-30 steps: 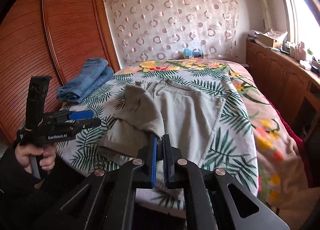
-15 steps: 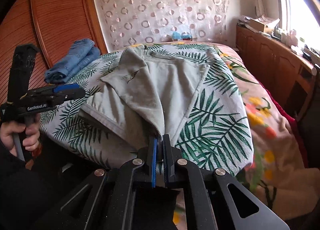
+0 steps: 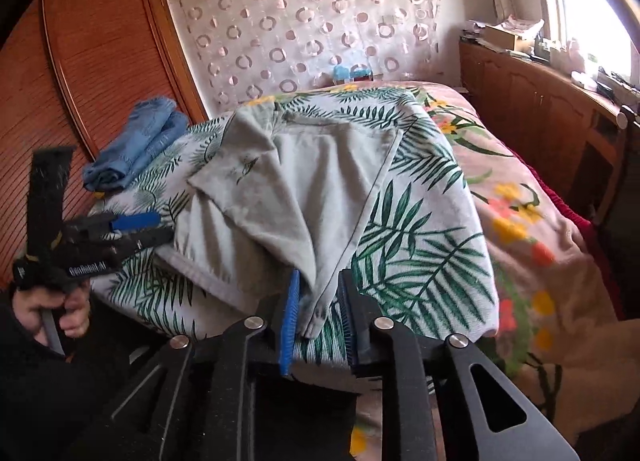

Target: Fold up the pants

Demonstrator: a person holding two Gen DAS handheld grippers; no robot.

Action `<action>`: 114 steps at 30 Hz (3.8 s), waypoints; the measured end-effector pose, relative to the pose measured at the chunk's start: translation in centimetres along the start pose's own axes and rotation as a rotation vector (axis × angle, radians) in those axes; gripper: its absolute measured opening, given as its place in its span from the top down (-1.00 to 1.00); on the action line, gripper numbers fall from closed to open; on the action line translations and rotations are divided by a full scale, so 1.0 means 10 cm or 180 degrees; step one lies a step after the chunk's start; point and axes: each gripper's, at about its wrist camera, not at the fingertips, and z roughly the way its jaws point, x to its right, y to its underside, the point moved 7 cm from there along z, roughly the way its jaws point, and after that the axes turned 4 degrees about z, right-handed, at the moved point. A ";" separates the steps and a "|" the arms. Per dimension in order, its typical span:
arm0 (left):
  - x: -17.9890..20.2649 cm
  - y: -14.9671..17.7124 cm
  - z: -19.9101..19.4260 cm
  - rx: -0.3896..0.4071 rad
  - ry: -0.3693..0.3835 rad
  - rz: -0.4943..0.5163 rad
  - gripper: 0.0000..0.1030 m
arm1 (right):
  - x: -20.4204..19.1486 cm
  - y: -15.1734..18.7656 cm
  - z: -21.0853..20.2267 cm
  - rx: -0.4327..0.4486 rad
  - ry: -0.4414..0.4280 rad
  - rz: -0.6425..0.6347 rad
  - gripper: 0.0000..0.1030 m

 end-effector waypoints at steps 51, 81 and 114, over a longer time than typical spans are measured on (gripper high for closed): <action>-0.79 -0.09 -0.65 0.0492 -0.0294 -0.0427 -0.06 | -1.32 -0.62 1.82 -0.0697 -0.0488 -0.1165 0.25; -0.59 -0.01 -0.50 0.0370 -0.0176 -0.0340 -0.06 | -1.34 -0.77 1.71 -0.0307 -0.0365 -0.1314 0.96; -0.36 0.00 -0.36 0.0274 -0.0061 -0.0227 -0.06 | -0.18 -1.53 1.58 0.0045 0.0622 -0.1000 0.97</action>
